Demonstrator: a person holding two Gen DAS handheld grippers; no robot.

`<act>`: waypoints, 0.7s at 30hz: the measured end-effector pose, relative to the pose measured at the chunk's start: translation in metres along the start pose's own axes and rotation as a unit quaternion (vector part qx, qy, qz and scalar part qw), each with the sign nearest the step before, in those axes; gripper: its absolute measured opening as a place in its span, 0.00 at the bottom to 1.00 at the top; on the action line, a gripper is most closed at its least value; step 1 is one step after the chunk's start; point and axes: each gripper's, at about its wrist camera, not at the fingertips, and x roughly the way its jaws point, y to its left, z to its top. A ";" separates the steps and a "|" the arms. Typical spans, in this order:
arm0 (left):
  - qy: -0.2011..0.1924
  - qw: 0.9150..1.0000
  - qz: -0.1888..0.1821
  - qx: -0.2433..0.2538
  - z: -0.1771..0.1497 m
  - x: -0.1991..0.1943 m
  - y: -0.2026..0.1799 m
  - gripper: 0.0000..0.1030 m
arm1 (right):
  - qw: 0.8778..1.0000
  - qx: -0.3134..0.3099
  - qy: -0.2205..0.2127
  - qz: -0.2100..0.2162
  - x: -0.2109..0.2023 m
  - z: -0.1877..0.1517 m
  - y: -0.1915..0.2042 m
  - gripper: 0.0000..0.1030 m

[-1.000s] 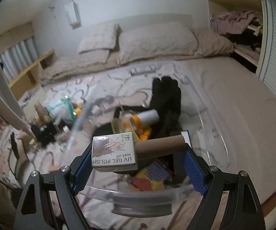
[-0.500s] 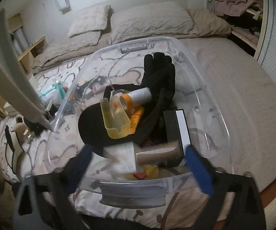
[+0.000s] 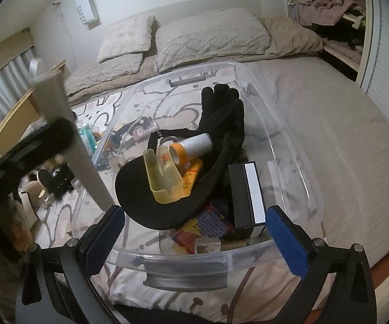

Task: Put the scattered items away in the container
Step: 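Lower the white jar opener into the clear bin and open the left tool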

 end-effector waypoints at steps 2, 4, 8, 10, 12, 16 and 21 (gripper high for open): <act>0.012 1.000 0.005 -0.007 -0.005 0.008 0.000 0.75 | 1.000 -0.014 -0.011 -0.012 -0.006 0.001 0.005 1.00; 0.022 1.000 0.009 -0.015 -0.011 0.014 0.000 0.75 | 0.999 -0.025 -0.022 -0.015 -0.012 0.002 0.008 1.00; 0.031 0.999 0.010 -0.034 -0.019 0.022 0.002 0.75 | 0.998 -0.043 -0.033 -0.023 -0.021 0.004 0.012 1.00; 0.033 0.998 0.018 -0.040 -0.021 0.024 0.003 0.75 | 0.998 -0.045 -0.036 -0.021 -0.023 0.005 0.012 1.00; 0.036 0.998 0.024 -0.048 -0.023 0.024 0.006 0.75 | 0.998 -0.045 -0.037 -0.022 -0.024 0.005 0.011 1.00; 0.036 0.997 0.049 -0.055 -0.025 0.020 0.009 0.94 | 0.998 -0.041 -0.037 -0.022 -0.023 0.005 0.009 1.00; 0.008 0.996 0.072 -0.056 -0.023 0.000 0.015 1.00 | 0.998 -0.042 -0.034 -0.022 -0.022 0.005 0.010 1.00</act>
